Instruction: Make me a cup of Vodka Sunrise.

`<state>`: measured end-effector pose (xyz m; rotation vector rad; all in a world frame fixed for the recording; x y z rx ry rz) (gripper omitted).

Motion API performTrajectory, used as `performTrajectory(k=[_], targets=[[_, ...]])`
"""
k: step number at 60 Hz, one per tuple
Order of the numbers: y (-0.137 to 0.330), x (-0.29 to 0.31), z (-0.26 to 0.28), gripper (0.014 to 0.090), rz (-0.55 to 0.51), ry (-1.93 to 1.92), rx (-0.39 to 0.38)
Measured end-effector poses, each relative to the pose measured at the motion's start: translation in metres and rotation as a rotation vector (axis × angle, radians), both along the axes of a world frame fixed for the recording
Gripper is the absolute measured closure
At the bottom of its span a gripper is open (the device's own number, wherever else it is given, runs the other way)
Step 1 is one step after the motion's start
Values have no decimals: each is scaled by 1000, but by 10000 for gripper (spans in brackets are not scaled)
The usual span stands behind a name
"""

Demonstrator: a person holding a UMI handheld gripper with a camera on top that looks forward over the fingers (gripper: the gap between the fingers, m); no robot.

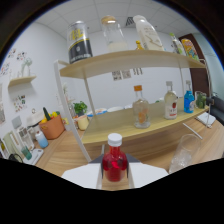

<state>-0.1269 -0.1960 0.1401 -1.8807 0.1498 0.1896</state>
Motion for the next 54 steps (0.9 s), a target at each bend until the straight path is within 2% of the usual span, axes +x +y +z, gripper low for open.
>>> performTrajectory(k=[13,33,50,54], targets=[[4,-20,-81,703,11,-103,-143],[1,-33,-123,700,25,-135,-279],[-4,-40,-125,683,70,-195,-264],[-7,-42,-126,627,84,-194,-275]])
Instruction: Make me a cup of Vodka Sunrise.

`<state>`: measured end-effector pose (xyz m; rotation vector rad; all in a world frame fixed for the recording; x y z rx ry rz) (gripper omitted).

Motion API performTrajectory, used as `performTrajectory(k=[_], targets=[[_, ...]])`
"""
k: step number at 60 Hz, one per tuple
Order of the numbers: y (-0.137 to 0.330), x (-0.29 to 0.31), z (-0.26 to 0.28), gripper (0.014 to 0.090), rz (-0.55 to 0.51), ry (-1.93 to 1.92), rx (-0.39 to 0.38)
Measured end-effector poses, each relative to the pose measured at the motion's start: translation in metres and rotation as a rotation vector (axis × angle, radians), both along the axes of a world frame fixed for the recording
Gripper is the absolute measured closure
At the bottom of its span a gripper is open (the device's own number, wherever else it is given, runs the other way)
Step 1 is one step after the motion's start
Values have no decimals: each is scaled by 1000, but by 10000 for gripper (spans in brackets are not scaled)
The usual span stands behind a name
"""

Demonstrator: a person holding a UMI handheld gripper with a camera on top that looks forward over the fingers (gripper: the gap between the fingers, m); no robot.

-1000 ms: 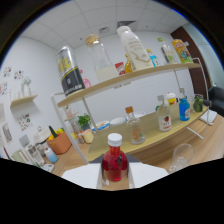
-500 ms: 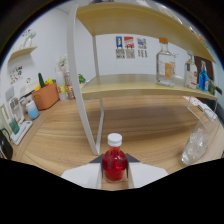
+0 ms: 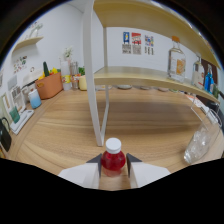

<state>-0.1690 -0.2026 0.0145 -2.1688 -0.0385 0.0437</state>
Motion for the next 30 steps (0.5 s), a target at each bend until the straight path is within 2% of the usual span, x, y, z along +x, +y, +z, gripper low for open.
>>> performTrajectory(k=[4,8,9,11,15,24,30], targets=[[-5,-1,0,519,14,-3,-23],[-12,-7,10,215,42,10,-21],[-13,-8,14,180,48,13,-15],[-16,-8,23,207,57,13,-2],[-24,-4,47,186,61,6,28],[-51,8,98,191,71,50,83],[-72,35,117,189,36,65,98]])
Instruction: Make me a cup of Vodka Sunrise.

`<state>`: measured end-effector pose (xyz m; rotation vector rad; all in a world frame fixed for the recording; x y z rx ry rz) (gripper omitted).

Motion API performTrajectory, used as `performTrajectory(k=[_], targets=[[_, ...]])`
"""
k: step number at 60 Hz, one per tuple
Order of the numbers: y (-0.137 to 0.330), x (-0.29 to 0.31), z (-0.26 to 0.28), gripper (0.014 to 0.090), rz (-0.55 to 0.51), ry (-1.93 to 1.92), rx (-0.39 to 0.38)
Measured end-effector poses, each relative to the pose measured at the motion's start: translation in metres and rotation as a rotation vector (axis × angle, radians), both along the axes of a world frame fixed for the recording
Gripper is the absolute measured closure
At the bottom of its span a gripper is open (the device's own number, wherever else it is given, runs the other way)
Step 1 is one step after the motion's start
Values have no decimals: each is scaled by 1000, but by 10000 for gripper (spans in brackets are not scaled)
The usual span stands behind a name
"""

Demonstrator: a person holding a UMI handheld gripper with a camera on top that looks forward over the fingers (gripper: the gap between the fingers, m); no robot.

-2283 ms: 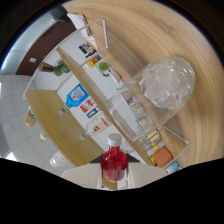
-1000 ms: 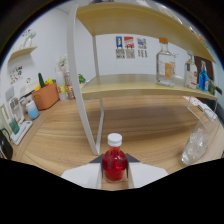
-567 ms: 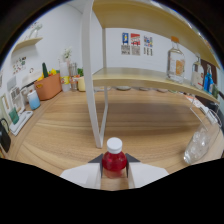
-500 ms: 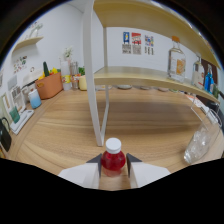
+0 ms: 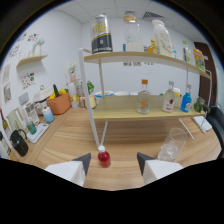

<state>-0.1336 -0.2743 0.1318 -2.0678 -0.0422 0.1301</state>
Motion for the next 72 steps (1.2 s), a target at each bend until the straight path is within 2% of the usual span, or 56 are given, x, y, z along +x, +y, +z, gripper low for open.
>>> performTrajectory(k=[20,29,39,54,60,67,72], targets=[[-51,124,12,192,-79,-32,21],[-46,181,62,194,-135,-14,56],[-7,245,154,194,-175,8,180],[71,316,250,191,-184,37,300],[106,333,262,195,-166,2,331],[138,344,261,211,-145,3,323],[157,348,263,272,-132,16,312]])
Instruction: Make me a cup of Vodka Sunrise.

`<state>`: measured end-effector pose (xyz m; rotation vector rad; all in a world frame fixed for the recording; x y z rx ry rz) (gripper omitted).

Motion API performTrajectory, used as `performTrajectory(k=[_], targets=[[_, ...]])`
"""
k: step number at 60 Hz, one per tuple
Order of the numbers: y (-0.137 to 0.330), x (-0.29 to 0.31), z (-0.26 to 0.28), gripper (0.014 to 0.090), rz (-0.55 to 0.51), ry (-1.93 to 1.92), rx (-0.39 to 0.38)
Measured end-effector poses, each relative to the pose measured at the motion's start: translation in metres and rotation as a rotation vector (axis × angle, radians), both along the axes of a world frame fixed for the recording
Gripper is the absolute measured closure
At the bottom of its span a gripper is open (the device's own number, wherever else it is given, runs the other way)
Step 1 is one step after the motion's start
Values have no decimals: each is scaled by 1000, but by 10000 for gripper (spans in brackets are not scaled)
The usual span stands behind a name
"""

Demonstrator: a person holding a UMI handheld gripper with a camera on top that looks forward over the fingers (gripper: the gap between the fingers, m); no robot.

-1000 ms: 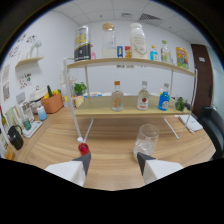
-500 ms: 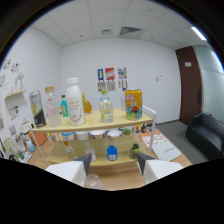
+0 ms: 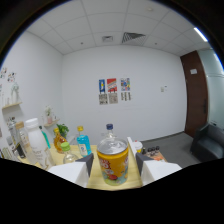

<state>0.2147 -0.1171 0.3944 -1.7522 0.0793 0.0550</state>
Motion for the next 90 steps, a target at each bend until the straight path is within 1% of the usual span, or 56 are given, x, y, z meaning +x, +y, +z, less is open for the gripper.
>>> performTrajectory(k=[4,8,10,11,12,20,26,34,46,52,57,62,69,75,80,90], targets=[[14,-1,-7,323,4,-3,-22],[18,-3,-10,390,18,-10,-35],[19,-4,-11,441,22,-14,-36],[19,-5,-11,479,26,-15,-34],[19,-3,-10,498,20,-19,-31],[22,-3,-11,513,4,-49,-21],[20,-3,-12,522,1,-49,-35],[13,0,-6,530,-26,-48,-34],[-28,-3,16,536,-49,-12,15],[-60,-14,11,535,-45,32,8],[-84,-25,-9,535,-51,67,-7],[-99,-40,-47,537,-59,87,-57],[-113,-65,-111,537,-45,90,-128],[-114,-84,-157,536,-31,49,-168],[-111,-96,-185,537,-20,2,-201],[-100,-98,-207,537,-30,-299,-234]])
